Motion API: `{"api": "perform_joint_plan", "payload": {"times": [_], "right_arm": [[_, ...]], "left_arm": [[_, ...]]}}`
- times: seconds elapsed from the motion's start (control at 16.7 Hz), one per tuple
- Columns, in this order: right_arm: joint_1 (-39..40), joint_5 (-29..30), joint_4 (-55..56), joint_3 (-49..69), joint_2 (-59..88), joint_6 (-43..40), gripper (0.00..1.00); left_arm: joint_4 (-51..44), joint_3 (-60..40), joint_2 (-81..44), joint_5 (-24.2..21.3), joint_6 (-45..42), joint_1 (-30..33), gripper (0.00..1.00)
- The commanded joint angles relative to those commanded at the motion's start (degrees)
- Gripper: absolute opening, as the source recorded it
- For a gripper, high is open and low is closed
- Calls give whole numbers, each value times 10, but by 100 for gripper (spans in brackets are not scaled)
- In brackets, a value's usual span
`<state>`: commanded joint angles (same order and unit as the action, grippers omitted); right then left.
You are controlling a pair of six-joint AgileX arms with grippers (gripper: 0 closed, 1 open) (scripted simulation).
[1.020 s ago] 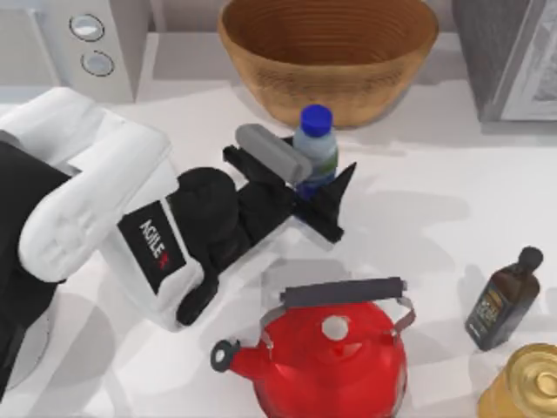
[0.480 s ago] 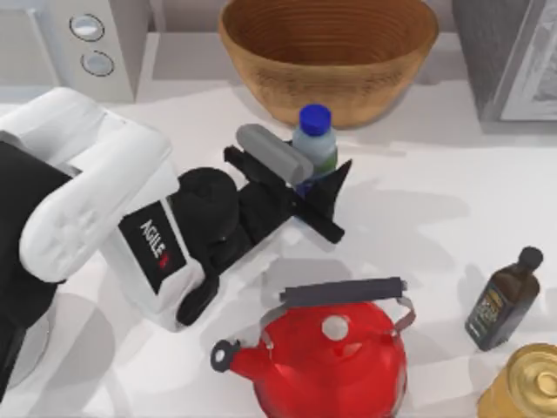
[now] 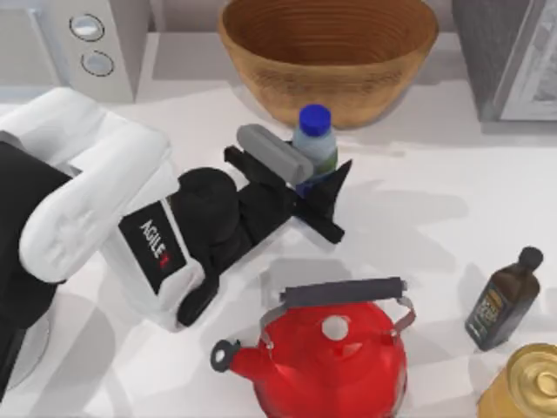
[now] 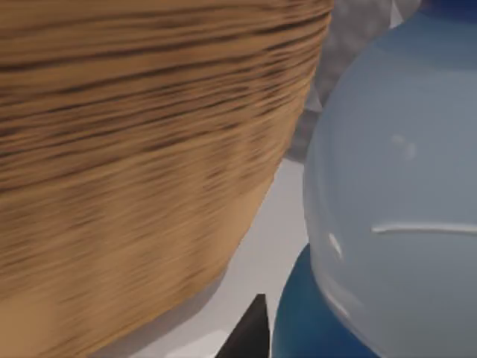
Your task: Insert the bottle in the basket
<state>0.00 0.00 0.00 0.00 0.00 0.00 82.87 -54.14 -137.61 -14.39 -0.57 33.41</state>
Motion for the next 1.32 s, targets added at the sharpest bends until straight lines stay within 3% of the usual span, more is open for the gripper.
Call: {"api": "perform_joint_plan", "payload": {"times": [0.42,0.9,1.32], "right_arm": [[0,0,0,0,0,0,100],[0,0,0,0,0,0,100],[0,0,0,0,0,0,100]], "left_arm": [[-28,120,127,-47,9,6,0],[-75,297,379,-77,2,-54,0],[-85,335,419,-74,-4,-81,0]]}}
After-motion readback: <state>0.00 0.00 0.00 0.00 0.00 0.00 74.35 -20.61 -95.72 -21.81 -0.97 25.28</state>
